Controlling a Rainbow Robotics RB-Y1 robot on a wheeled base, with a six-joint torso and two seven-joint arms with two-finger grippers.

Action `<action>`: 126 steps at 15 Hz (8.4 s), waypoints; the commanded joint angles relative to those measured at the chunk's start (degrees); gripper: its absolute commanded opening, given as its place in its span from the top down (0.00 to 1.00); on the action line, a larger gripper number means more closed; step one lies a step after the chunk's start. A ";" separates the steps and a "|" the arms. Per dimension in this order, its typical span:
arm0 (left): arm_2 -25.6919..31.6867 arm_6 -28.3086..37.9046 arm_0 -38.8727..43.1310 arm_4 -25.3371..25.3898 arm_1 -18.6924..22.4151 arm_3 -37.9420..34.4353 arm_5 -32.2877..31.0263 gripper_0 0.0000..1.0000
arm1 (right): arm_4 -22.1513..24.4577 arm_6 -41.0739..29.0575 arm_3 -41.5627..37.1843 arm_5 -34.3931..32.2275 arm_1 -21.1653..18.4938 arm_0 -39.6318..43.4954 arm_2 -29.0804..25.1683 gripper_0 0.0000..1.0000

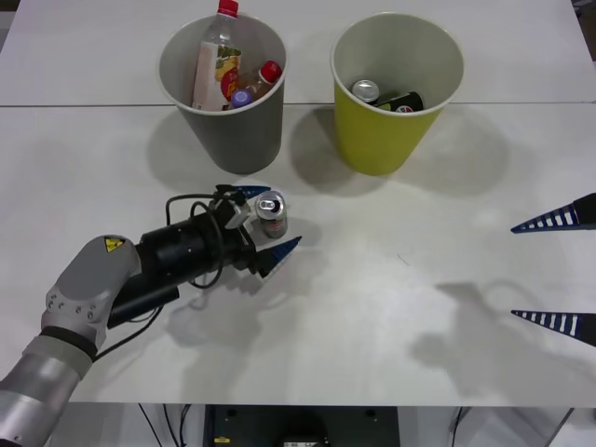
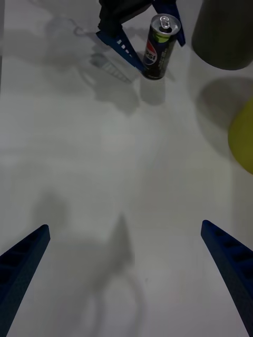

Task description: Put the can into the green bin and the plastic bottle into the gray bin

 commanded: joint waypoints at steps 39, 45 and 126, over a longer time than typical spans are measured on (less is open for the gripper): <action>0.25 78.31 -13.91 -46.51 9.73 -47.03 -43.14 0.99 | 0.00 0.00 0.00 0.00 0.00 0.00 0.00 0.00; 0.16 83.32 -33.50 -45.72 4.19 -35.96 -47.71 1.00 | 0.00 0.00 0.00 0.00 0.00 0.00 0.00 0.00; 28.28 18.99 23.98 2.10 44.27 -44.04 -29.78 0.00 | 0.00 0.00 0.00 0.00 0.00 0.00 0.00 0.00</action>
